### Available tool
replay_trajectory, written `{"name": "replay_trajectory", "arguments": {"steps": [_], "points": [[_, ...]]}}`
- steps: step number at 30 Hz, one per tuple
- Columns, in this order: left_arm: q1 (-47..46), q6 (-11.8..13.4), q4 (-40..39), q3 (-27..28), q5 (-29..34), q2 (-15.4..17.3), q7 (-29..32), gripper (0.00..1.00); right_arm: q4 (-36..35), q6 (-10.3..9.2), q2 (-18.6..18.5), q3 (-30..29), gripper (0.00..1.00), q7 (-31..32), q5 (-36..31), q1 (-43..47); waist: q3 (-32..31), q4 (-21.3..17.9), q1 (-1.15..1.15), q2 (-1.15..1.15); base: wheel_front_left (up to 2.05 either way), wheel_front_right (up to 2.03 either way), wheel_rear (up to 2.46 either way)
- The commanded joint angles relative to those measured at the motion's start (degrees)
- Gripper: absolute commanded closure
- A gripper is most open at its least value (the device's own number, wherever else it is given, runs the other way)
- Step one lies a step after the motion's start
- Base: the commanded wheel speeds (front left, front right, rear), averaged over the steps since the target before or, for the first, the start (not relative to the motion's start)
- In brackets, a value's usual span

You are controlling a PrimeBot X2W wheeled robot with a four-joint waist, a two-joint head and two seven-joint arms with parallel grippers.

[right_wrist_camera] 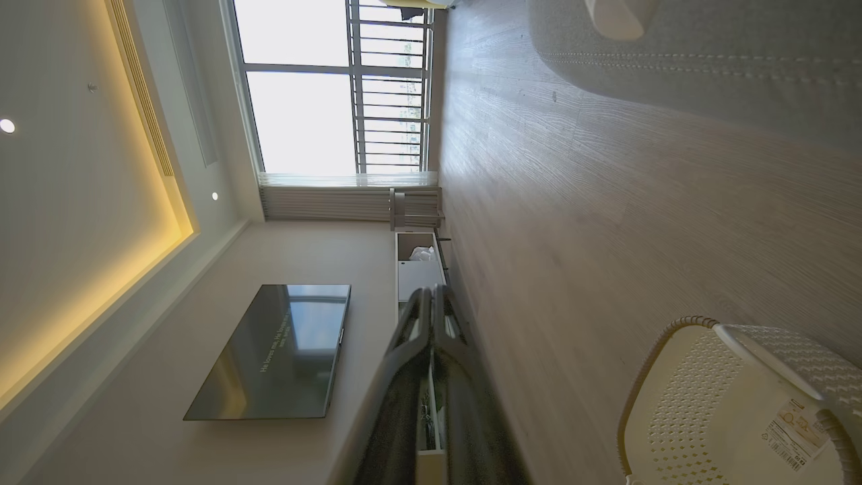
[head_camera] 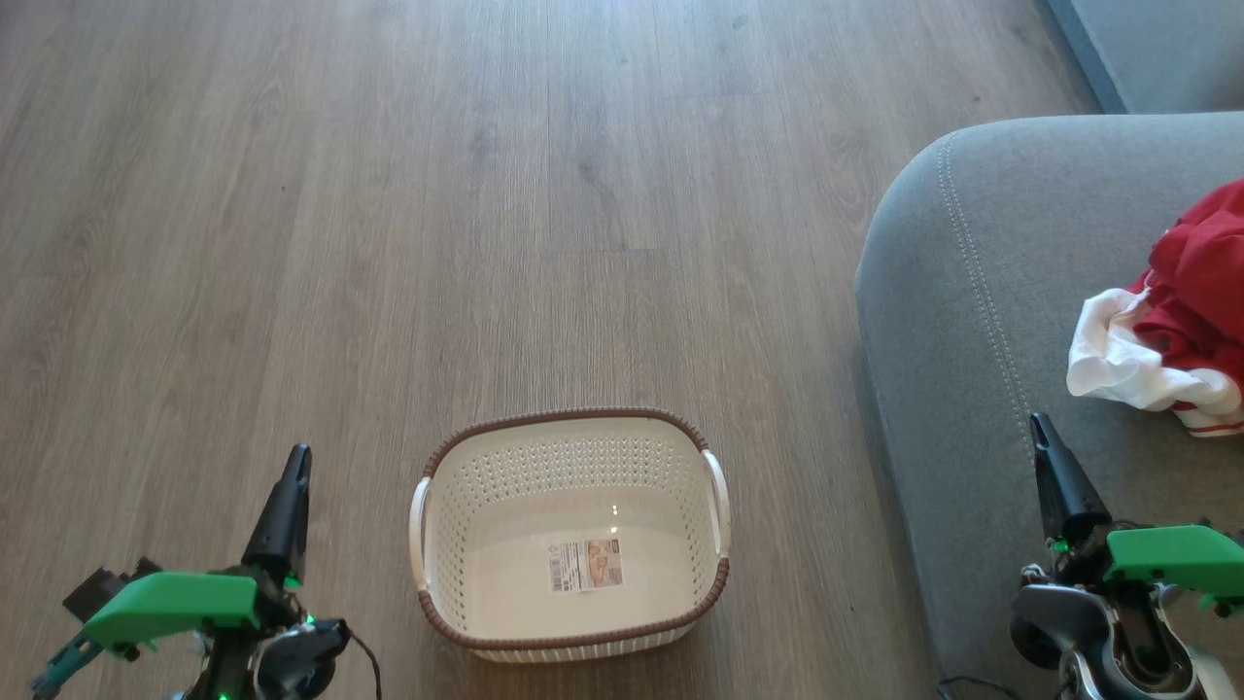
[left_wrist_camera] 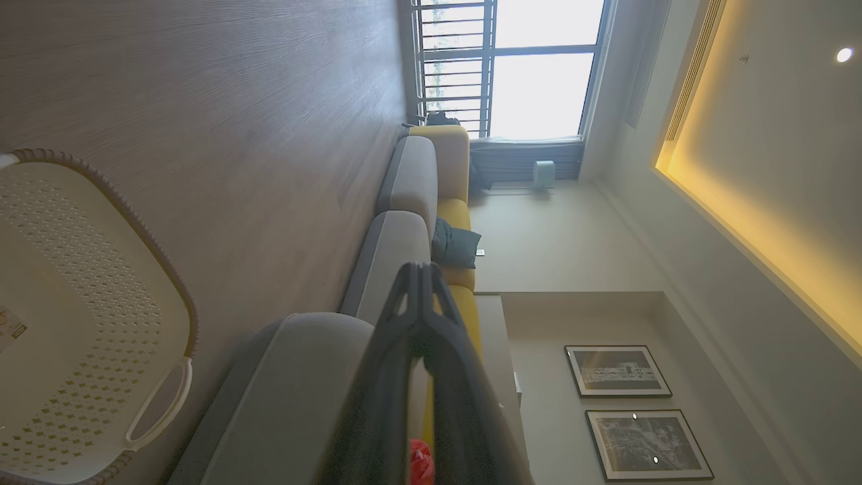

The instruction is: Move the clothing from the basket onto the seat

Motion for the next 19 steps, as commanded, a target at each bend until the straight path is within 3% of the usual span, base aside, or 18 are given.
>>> {"name": "replay_trajectory", "arguments": {"steps": [1, 19], "points": [[-3.34, -0.53, -1.69, 2.37, -0.07, 0.54, 0.35, 1.0, -1.86, 0.02, 0.14, 1.07, 1.0, 0.72, 0.31, -2.79, 0.0, 0.01, 0.0, 0.0, 0.0, 0.0, 0.0], [-3.37, -0.53, -1.67, 2.77, 0.26, 0.26, 0.67, 1.0, -1.85, 0.02, 0.28, 0.88, 1.0, 0.87, 0.15, -2.81, 0.0, 0.01, 0.0, 0.0, 0.0, 0.0, 0.0]]}}
